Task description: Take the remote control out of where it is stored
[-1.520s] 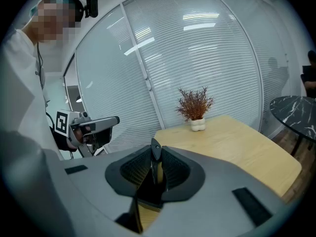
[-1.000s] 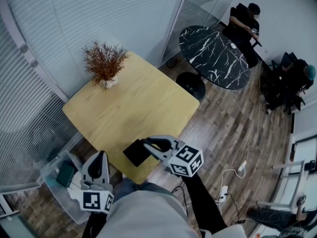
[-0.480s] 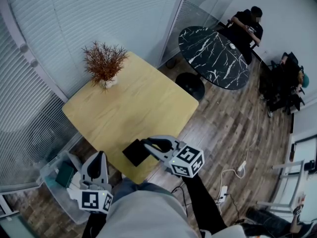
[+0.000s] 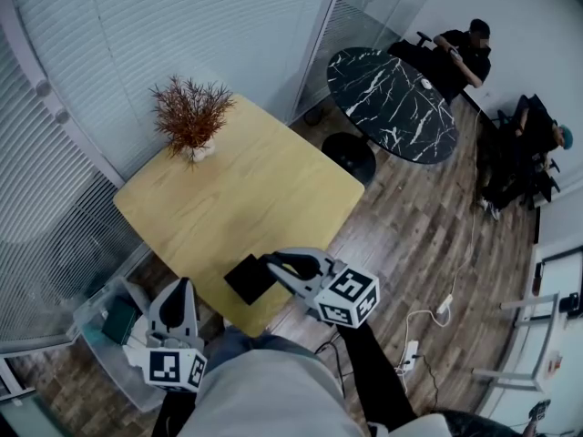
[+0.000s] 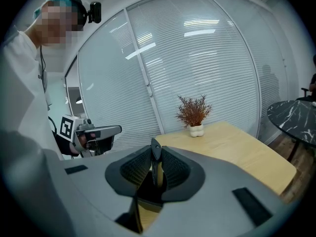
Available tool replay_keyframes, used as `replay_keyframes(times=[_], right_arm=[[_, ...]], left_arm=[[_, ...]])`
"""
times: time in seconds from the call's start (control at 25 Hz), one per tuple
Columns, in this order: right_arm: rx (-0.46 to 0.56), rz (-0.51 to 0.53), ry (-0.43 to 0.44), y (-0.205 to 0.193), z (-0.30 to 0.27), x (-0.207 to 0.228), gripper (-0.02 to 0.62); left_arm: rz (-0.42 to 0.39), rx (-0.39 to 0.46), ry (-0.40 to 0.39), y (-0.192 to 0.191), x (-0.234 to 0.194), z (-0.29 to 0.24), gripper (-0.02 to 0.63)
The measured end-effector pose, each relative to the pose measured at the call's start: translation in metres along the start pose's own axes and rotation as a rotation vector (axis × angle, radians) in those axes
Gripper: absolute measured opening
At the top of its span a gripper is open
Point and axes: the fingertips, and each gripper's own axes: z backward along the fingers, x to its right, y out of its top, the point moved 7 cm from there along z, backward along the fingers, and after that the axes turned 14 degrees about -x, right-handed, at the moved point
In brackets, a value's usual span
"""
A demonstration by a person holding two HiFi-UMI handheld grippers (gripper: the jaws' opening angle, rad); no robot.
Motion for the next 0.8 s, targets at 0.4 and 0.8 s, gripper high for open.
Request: replay_keyframes(times=[0.4, 0.8], right_arm=[[0.025, 0.008, -0.010, 0.004, 0.006, -0.003, 0.067], [0.057, -0.002, -0.023, 0.005, 0.014, -0.002, 0.067]], left_arm=[[0.001, -0.001, 0.000, -0.001, 0.001, 0.002, 0.008], [-0.002, 0.001, -0.004, -0.002, 0.002, 0.002, 0.008]])
